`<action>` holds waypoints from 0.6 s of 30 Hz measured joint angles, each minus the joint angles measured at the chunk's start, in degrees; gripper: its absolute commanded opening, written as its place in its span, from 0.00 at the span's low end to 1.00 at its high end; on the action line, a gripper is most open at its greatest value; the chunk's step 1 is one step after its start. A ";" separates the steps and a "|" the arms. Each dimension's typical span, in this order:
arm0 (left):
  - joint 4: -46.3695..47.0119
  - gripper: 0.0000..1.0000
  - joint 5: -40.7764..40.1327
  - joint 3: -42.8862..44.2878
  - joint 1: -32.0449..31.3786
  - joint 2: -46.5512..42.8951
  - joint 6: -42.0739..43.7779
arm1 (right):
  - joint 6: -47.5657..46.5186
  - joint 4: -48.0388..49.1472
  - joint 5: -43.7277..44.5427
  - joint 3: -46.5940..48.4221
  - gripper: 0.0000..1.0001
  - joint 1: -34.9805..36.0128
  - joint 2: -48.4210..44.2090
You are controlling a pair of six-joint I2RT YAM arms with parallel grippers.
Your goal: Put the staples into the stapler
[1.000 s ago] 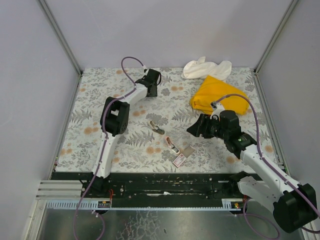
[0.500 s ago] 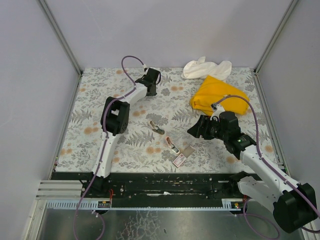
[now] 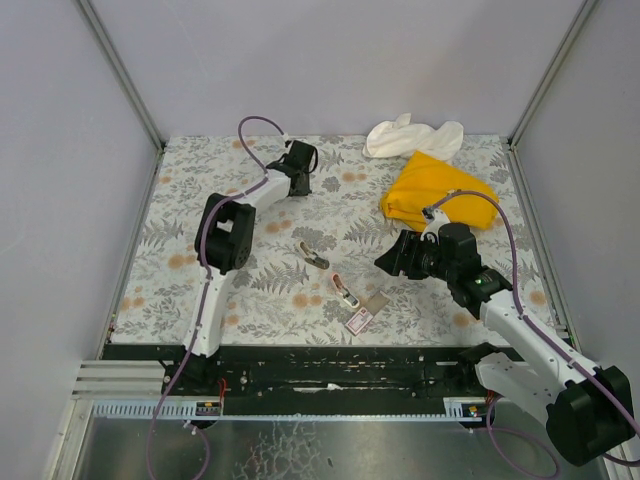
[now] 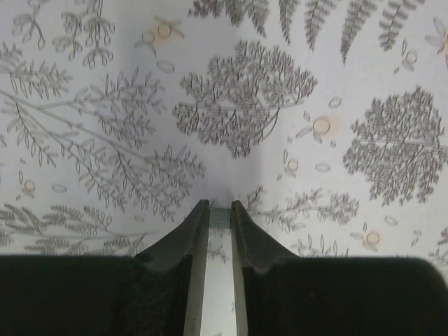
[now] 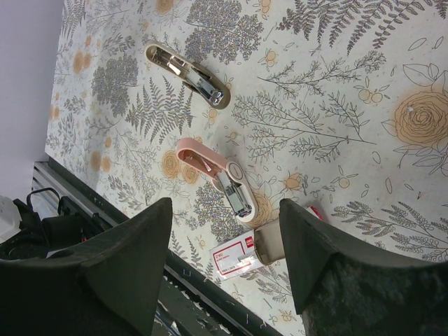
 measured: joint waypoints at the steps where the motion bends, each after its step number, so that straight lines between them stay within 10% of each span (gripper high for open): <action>1: 0.26 0.11 0.33 -1.33 -0.31 -0.83 -0.20 | 0.02 0.00 0.00 0.00 0.69 0.00 0.00; 18: 1.81 0.09 4.28 -15.41 -20.11 -9.86 -1.66 | 0.02 -0.04 0.00 -2.82 0.69 0.00 -3.45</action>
